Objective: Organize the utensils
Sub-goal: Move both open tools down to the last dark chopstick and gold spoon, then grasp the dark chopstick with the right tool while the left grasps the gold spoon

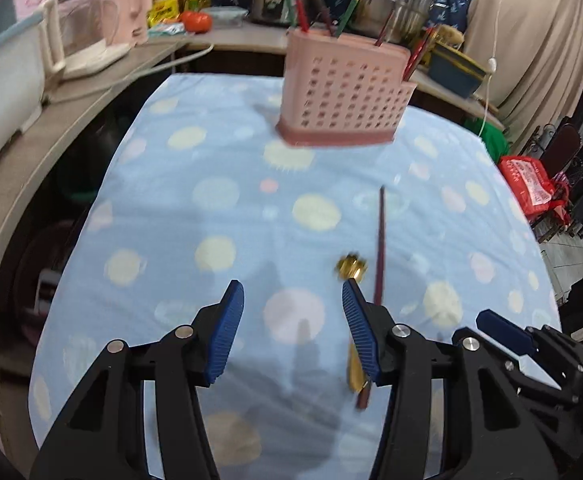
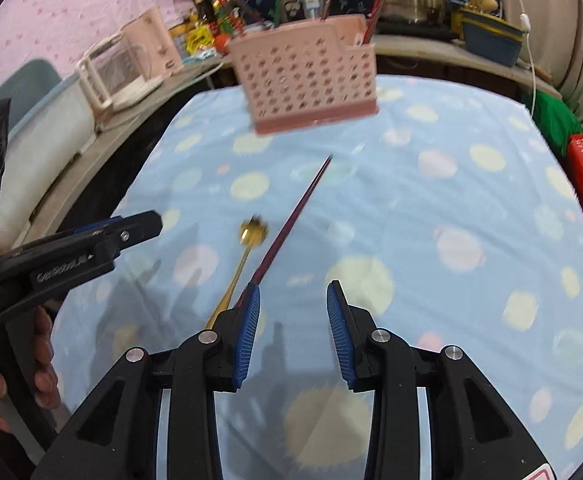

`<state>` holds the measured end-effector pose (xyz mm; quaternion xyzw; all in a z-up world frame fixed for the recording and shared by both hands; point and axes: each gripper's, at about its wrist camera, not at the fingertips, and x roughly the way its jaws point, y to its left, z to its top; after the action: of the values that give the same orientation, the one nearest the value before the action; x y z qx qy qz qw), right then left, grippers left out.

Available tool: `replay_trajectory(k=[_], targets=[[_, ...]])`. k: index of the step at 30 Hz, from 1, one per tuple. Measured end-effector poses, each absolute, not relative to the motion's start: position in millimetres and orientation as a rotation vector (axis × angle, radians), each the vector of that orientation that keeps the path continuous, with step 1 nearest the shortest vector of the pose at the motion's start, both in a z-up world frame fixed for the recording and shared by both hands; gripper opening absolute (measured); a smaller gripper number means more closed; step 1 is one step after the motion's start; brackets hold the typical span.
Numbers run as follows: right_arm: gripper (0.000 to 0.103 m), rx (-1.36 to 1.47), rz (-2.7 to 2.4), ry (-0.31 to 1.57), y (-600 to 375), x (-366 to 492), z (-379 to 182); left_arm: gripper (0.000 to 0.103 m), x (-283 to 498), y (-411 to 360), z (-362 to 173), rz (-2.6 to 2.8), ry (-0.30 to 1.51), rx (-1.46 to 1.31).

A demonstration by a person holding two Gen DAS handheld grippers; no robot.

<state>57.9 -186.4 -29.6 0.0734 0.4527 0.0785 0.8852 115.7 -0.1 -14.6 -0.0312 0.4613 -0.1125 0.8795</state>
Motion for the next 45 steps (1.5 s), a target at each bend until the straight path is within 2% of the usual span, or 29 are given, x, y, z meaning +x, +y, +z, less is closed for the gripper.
replay_trajectory(k=[7,17,21,25,34,36,39,43,45], targets=[[0.034,0.089,0.233,0.985,-139.9,35.2,-56.5,0.049,91.9,23.1,-42.0,-0.165,1.029,-0.081],[0.034,0.055,0.222,1.012,-116.2,42.1,-72.7,0.049,81.9,38.7,-45.3,-0.149,1.038,-0.088],[0.029,0.075,0.194,1.006,-125.3,45.4,-74.6,0.049,81.5,40.3,-45.1,-0.154,1.037,-0.092],[0.017,0.091,0.172,1.007,-138.5,44.5,-76.1,0.049,83.1,37.6,-46.3,-0.164,1.041,-0.093],[0.016,0.114,0.156,1.001,-146.1,53.8,-77.1,0.049,82.3,8.0,-48.1,-0.228,1.056,-0.069],[0.01,0.12,0.155,1.0,-149.1,54.5,-77.8,0.049,81.8,2.1,-49.5,-0.238,1.062,-0.063],[0.007,0.155,0.145,0.999,-160.1,53.7,-77.4,0.049,81.3,-5.0,-51.4,-0.261,1.073,-0.065],[0.007,0.171,0.114,0.988,-175.3,48.7,-74.9,0.059,79.9,-19.2,-54.7,-0.304,1.083,-0.075],[0.007,0.19,0.099,0.986,-183.6,46.1,-74.3,0.059,79.4,-27.7,-56.3,-0.325,1.084,-0.067]])
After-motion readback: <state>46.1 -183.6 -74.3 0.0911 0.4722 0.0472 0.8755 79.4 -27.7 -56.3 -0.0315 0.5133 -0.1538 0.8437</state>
